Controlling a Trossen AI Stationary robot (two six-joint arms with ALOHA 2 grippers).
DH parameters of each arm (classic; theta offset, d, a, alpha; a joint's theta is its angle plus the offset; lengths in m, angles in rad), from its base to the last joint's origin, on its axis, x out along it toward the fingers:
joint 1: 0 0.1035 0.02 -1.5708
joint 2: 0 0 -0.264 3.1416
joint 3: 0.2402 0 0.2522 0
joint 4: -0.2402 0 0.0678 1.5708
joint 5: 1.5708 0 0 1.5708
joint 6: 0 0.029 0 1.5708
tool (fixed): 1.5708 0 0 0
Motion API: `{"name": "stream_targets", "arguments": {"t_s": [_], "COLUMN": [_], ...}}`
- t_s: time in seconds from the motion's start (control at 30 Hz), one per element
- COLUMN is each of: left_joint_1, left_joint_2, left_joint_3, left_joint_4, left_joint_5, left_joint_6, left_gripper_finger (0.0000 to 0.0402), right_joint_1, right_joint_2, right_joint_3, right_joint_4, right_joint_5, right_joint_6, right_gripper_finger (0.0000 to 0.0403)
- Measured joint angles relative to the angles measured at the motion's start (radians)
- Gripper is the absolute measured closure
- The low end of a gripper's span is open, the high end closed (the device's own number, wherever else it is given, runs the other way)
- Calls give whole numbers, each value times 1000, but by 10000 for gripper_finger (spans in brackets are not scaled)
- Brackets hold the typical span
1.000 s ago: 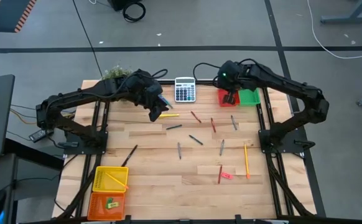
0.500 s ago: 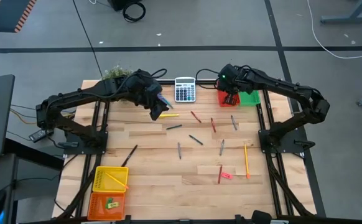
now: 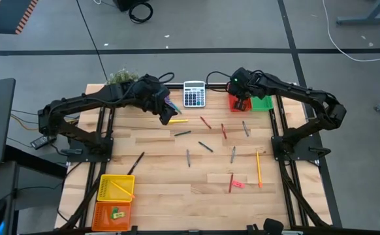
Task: Sort crayons/erasers/pens/pencils in bins
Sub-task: Put the top black pen into the red bin
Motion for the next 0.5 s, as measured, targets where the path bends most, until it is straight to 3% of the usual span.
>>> {"name": "stream_targets", "arguments": {"t_s": [0.27, 0.5], "left_joint_1": [-72, -113], "left_joint_2": [0, 0], "left_joint_3": [0, 0], "left_joint_4": [25, 52], "left_joint_5": [-56, -111], "left_joint_6": [-24, -85], "left_gripper_finger": [289, 291], "right_joint_1": [-6, -6], "right_joint_2": [0, 0], "right_joint_3": [0, 0], "right_joint_4": [6, 6], "right_joint_5": [-27, -67], "right_joint_6": [29, 83], "right_gripper_finger": [349, 316]}}
